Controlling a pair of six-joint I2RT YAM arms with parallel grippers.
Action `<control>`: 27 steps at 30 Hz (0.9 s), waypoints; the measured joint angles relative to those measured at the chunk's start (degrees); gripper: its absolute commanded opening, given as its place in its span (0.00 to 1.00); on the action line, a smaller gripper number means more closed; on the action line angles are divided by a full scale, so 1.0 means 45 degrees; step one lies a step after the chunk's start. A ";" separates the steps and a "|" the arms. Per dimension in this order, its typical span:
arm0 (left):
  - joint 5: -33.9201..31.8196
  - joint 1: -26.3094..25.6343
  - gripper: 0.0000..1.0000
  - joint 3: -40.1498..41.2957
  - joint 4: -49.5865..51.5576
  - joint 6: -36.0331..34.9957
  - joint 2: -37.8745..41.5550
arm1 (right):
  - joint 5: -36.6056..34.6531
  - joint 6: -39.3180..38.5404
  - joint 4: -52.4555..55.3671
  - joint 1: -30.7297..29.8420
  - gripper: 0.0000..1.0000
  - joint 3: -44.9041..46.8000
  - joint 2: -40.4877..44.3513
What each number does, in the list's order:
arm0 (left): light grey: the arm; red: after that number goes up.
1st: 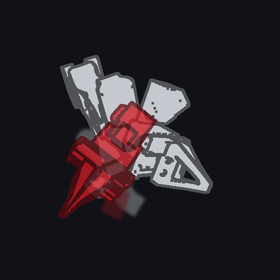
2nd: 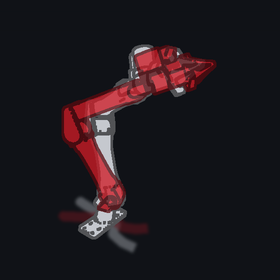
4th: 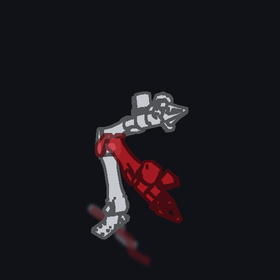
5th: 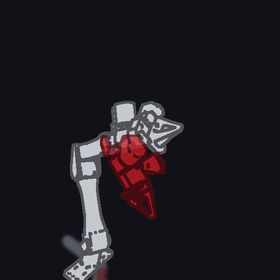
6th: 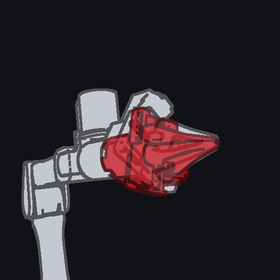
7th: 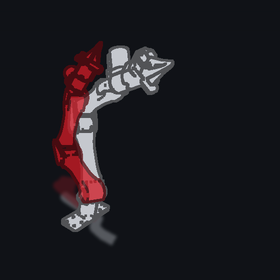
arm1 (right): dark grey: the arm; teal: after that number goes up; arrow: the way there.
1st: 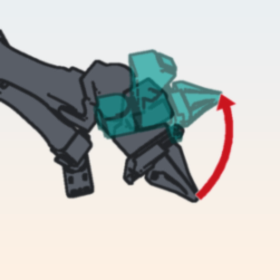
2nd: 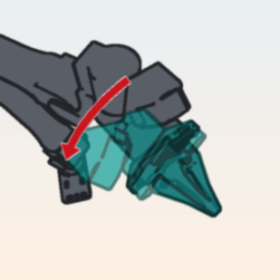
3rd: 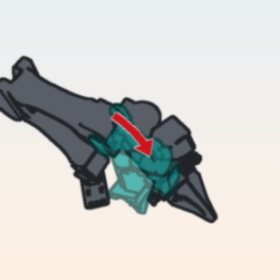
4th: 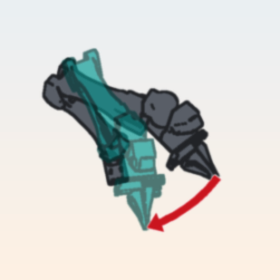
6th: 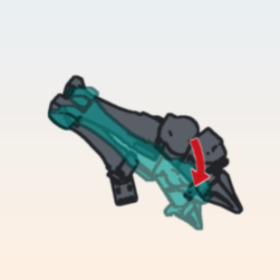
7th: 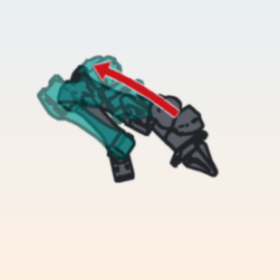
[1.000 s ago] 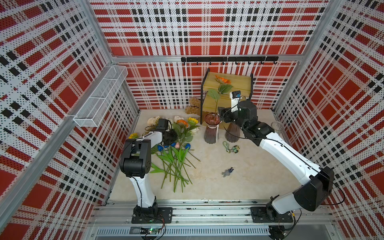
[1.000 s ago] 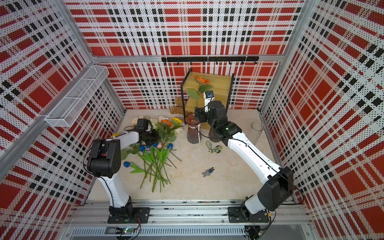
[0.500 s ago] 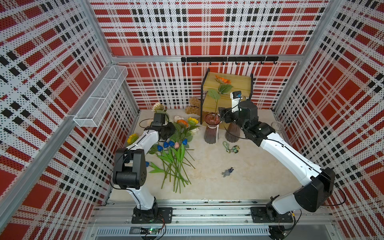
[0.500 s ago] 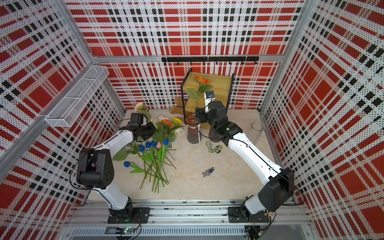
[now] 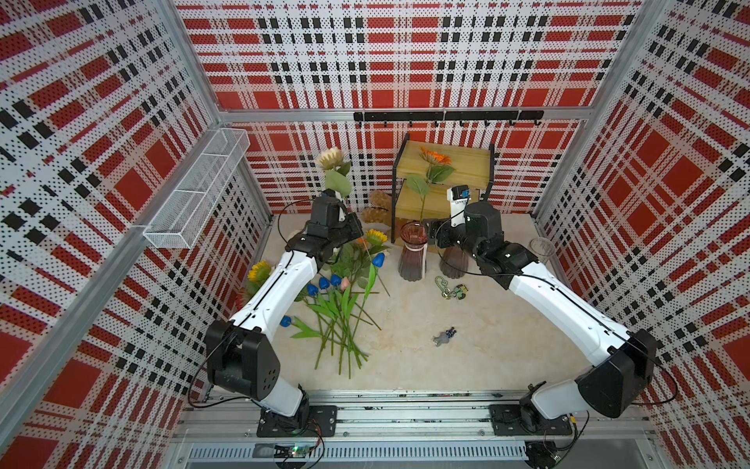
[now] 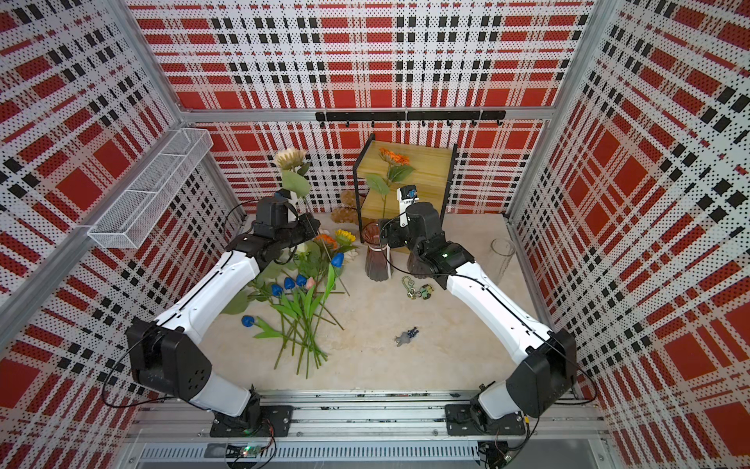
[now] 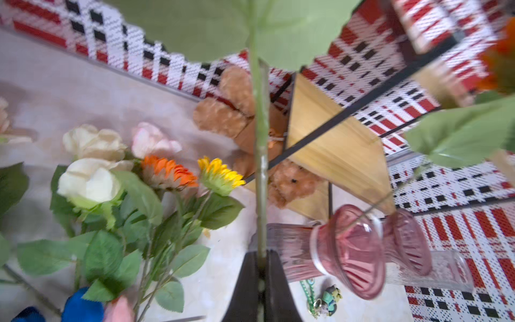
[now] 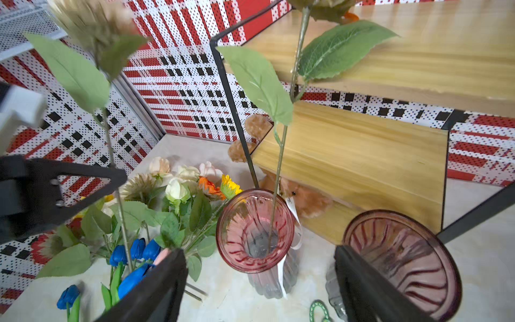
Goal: Arrange the flowers in different vases according to their variety
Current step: Pick up the flower at the center of the board, then insert the flower into the vase.
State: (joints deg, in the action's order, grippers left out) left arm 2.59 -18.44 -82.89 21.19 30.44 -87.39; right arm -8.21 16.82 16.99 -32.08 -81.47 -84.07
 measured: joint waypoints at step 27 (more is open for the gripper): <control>-0.8087 -0.4566 0.00 0.0942 -0.8709 -0.4949 0.0641 | -0.1219 0.0476 0.0758 0.0000 0.91 0.1321 0.1744</control>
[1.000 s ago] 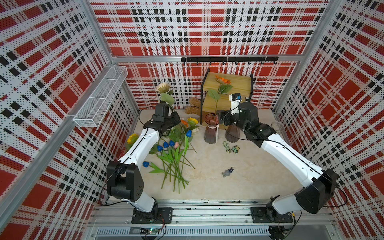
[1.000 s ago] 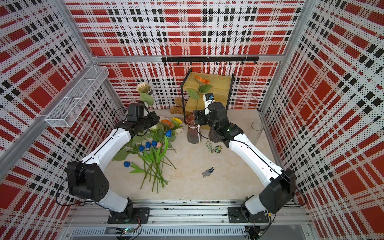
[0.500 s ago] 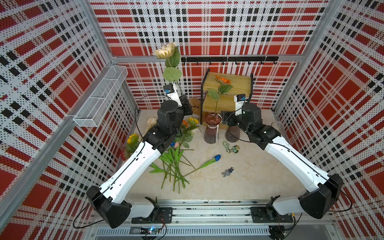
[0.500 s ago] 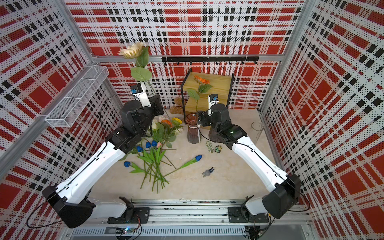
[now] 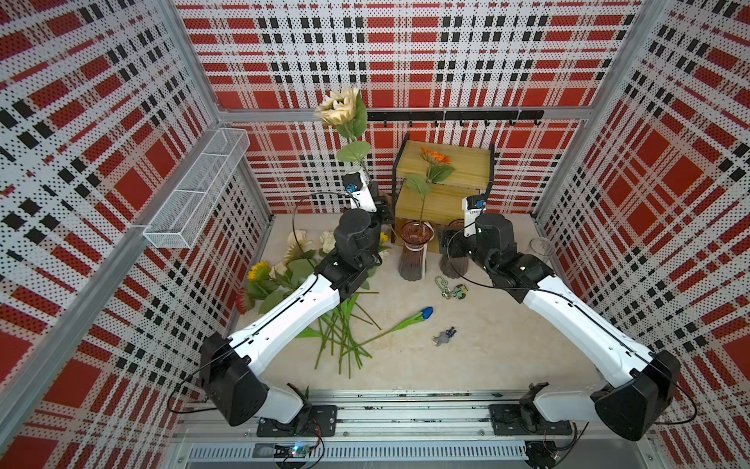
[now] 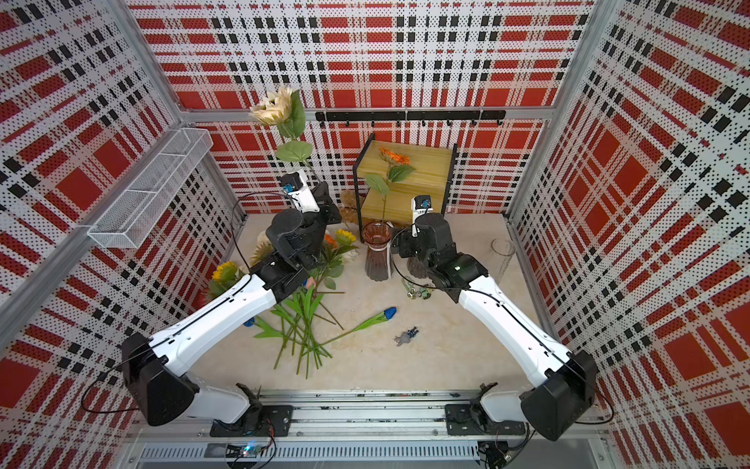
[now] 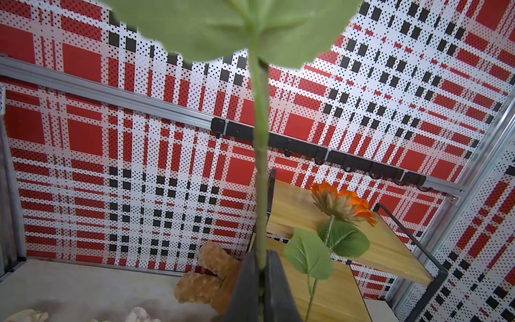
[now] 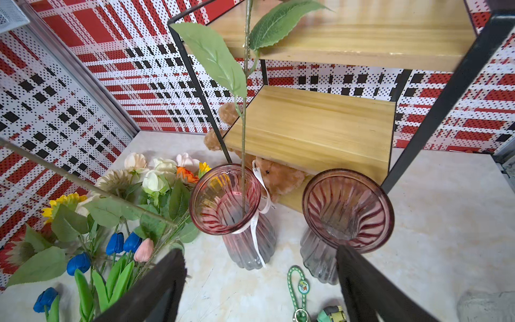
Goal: Arrange the flowers in different vases according to their variety
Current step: Insert the flower into the vase.
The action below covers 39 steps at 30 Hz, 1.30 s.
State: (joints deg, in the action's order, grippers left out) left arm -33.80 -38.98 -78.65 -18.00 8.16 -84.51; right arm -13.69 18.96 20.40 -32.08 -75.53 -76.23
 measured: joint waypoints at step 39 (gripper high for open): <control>0.2710 0.0005 0.77 -0.1724 0.0661 0.0427 -0.4386 | 0.1477 0.7004 0.1715 -0.1749 0.90 0.1977 -0.0733</control>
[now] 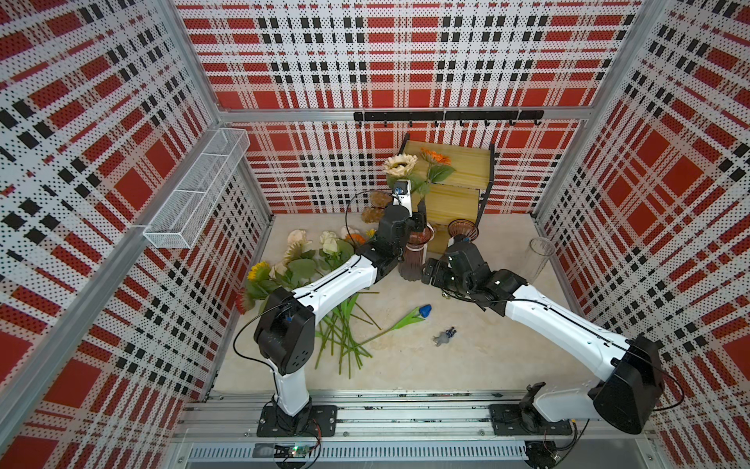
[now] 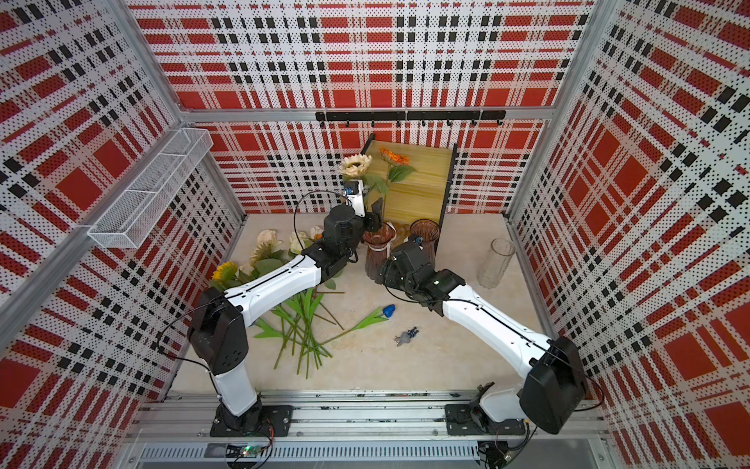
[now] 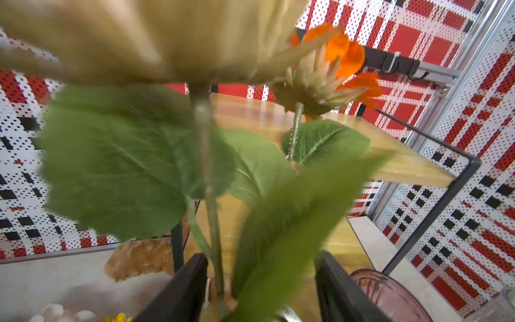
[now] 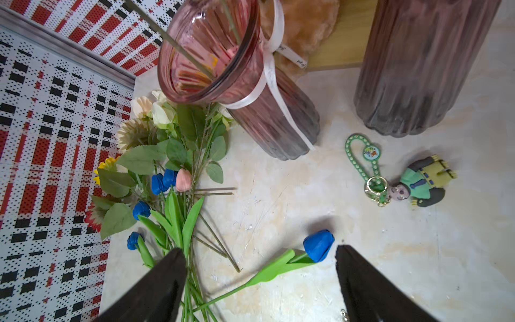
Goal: Arrange the flowers in different vases according to their variety
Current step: Insert the flower into the vase, then pick up the flower at the center of the board.
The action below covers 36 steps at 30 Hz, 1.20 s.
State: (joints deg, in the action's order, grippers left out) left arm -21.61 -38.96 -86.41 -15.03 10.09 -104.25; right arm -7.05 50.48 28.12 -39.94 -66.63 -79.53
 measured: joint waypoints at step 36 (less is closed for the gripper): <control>0.1865 0.5625 1.00 0.6509 0.7349 0.4532 0.9141 | 0.2691 -0.2458 -0.0364 -0.3449 0.75 -0.4231 -0.6450</control>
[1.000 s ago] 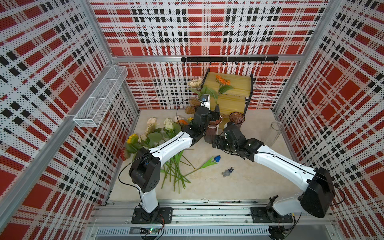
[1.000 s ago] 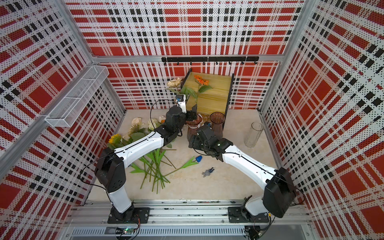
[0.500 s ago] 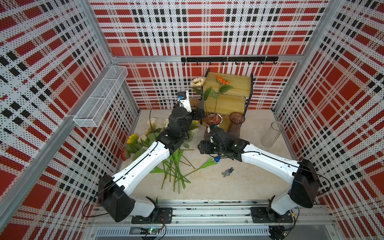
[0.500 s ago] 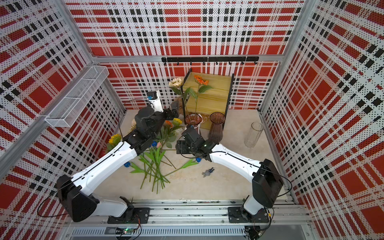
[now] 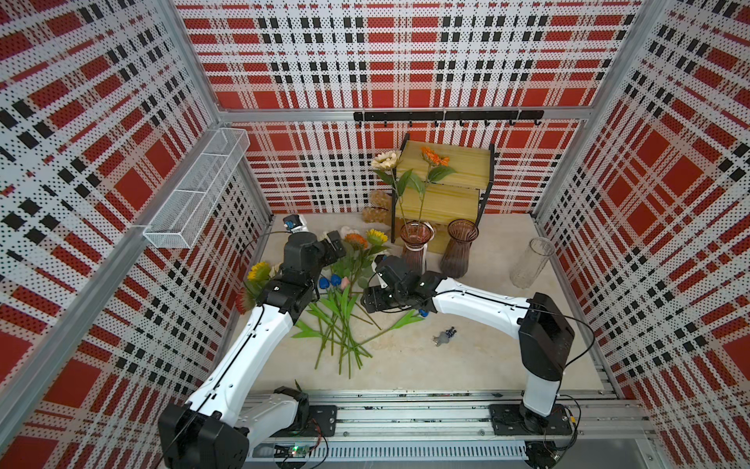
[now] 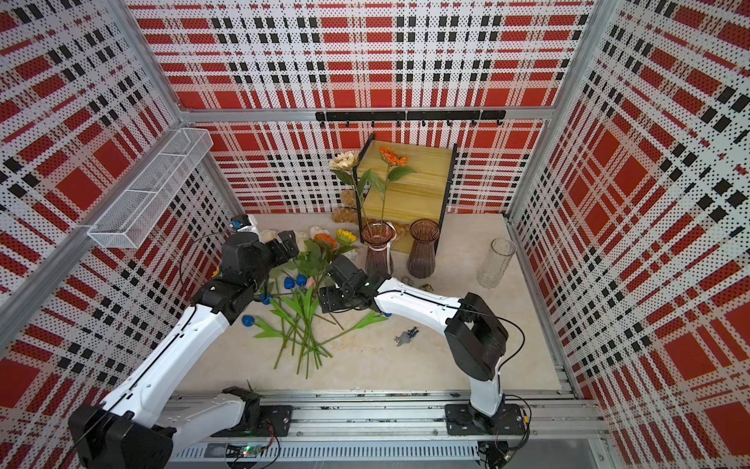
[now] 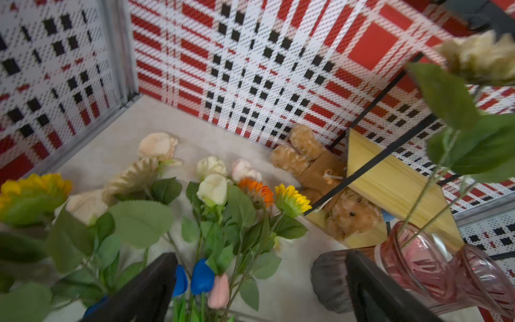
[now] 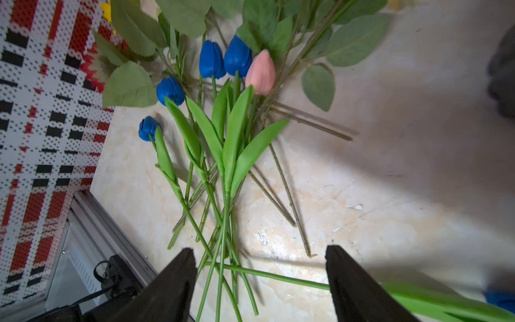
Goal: Arrange the flowers in different vases according to their variety
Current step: Pick up the flower at the center of the board.
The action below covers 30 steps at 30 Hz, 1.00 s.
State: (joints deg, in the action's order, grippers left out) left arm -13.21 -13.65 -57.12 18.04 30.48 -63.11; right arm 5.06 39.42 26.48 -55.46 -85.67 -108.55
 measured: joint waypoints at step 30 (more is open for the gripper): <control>0.2574 0.1025 0.97 0.3011 0.1938 0.1802 0.1287 | 0.0947 0.3594 0.1564 -0.0525 0.93 0.1472 0.0097</control>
State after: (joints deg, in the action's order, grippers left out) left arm -1.63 -9.04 -43.57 26.76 38.59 -57.32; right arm 9.32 55.59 33.52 -57.82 -79.05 -108.12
